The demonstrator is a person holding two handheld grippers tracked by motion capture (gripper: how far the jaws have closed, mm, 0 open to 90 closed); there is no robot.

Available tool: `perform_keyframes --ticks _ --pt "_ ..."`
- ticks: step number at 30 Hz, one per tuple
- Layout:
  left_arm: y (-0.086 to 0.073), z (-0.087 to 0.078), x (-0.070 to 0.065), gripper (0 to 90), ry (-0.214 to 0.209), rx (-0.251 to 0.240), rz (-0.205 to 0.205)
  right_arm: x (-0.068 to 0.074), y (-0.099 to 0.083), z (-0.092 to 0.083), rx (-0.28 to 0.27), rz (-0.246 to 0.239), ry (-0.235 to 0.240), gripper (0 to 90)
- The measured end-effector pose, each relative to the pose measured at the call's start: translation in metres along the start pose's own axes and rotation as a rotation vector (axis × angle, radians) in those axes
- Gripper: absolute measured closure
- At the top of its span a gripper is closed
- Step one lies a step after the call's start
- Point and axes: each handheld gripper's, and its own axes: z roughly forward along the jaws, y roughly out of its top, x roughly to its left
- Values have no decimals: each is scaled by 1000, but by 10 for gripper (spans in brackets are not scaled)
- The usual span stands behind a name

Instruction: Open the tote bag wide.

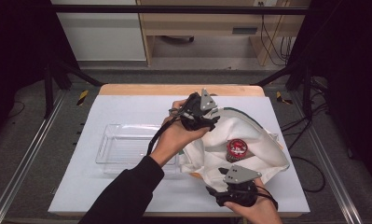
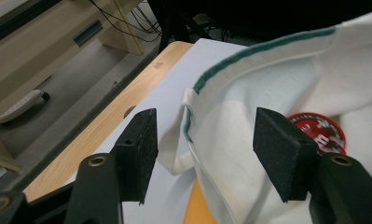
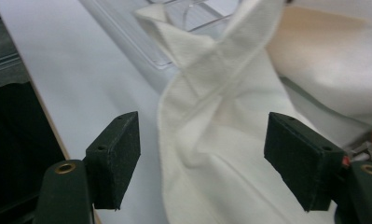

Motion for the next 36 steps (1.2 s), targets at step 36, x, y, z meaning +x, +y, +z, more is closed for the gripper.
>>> perform_keyframes --ticks 36 --pt "-92 -69 -77 282 -11 -39 -3 -66 26 -80 21 -20 -233 434"
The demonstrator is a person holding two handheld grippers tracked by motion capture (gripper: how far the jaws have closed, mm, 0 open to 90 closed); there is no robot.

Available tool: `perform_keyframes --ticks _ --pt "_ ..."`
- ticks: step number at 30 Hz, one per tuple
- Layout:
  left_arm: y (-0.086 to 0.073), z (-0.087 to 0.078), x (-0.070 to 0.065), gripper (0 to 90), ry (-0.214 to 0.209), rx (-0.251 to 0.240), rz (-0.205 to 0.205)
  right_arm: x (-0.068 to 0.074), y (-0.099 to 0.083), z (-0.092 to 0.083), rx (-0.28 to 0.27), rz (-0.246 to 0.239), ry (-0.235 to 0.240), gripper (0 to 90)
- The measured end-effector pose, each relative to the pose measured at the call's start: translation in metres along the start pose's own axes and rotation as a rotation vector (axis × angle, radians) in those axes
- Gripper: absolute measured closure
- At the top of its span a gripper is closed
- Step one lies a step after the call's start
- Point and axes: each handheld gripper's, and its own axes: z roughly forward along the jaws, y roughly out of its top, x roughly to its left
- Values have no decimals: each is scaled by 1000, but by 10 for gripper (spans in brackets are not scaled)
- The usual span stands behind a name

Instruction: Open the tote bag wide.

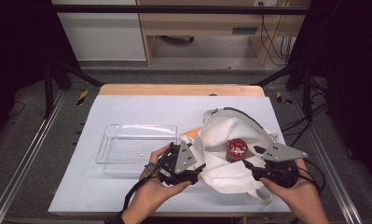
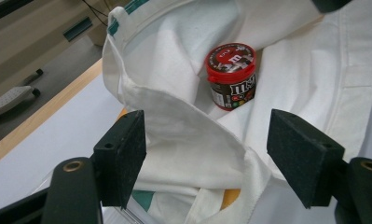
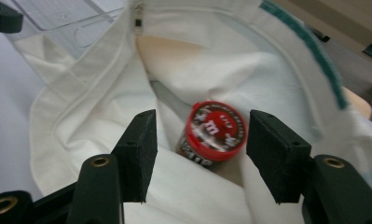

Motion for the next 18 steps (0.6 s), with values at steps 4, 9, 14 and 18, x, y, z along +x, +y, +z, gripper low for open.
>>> perform_keyframes --ticks 4,9,14,18 --pt "-3 8 0 280 -19 18 -31 -20 4 -6 -4 5 -33 434" --pt "-5 20 -8 262 -6 45 -14 -43 8 -9 -24 31 -71 460" --pt "-5 28 -13 252 -17 42 -39 -62 10 -6 -23 37 -106 490" --pt "-8 38 -17 247 -31 71 -44 -75 10 3 2 70 -109 486"
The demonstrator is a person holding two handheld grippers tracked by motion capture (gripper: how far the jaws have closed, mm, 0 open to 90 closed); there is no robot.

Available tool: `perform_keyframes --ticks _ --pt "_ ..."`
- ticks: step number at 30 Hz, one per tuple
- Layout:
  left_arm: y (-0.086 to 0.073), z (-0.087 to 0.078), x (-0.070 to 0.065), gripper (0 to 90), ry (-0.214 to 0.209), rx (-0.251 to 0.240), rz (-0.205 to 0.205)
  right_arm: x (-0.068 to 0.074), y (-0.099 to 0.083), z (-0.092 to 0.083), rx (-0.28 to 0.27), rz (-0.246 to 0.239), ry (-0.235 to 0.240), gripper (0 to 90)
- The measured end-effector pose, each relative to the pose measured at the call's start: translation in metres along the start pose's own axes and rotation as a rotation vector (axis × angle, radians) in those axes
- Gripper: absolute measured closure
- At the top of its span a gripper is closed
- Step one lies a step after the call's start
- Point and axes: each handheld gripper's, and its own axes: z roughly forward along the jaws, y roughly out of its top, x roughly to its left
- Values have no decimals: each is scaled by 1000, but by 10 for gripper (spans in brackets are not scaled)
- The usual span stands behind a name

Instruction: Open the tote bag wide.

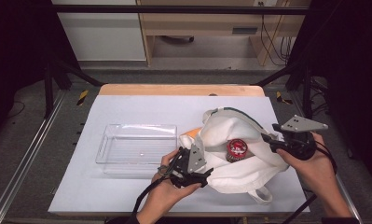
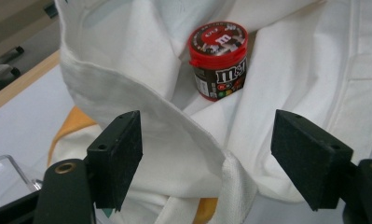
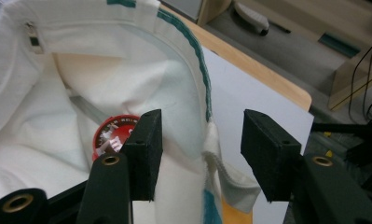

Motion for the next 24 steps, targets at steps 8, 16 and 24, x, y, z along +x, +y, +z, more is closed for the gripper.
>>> perform_keyframes --ticks 8,16,24 --pt "-9 11 5 248 -14 -5 -72 -12 -2 31 102 -8 21 467" --pt "-11 23 1 245 -15 17 -73 -12 -3 36 112 -23 27 555" --pt "-21 22 -2 449 -56 26 -67 -9 -7 40 127 -36 -17 647"
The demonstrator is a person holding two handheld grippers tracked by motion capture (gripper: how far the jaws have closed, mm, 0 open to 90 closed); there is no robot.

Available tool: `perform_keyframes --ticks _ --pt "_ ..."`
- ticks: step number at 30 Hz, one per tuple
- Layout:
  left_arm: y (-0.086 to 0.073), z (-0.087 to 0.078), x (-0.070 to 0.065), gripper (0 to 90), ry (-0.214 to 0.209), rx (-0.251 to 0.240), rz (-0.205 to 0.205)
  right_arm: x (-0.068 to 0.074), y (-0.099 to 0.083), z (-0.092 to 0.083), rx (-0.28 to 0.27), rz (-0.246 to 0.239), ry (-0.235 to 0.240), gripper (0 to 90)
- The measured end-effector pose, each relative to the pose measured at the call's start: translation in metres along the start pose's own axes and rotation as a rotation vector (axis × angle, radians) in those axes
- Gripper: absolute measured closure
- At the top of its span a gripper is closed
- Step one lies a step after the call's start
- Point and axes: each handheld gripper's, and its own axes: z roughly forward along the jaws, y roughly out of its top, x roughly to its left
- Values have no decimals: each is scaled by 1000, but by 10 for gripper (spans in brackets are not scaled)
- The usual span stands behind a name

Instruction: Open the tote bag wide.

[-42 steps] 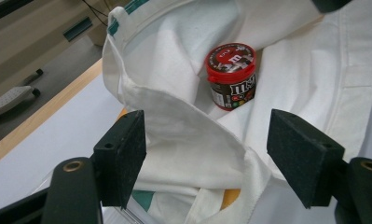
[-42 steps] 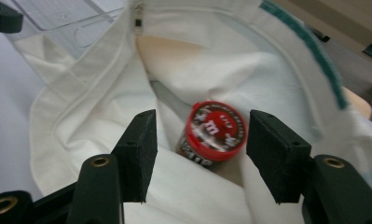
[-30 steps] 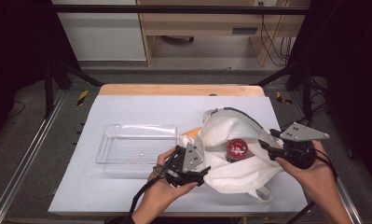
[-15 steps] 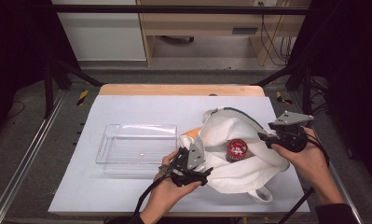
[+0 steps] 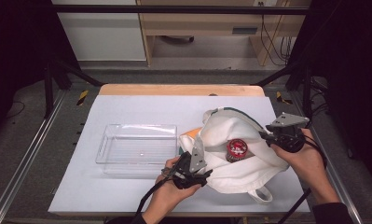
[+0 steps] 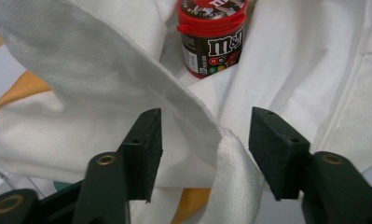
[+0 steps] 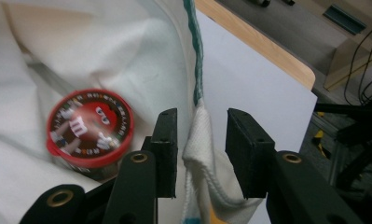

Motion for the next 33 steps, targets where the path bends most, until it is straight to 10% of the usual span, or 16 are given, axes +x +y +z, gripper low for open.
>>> perform_keyframes --ticks 11,18,33 --pt "1 -4 5 746 -12 -9 17 -5 -8 15 78 -25 -45 816" --pt "7 -10 8 805 -17 -9 25 -26 -2 10 59 3 -198 818" --pt "-12 3 10 810 -23 32 13 -34 -49 55 157 92 -173 816"
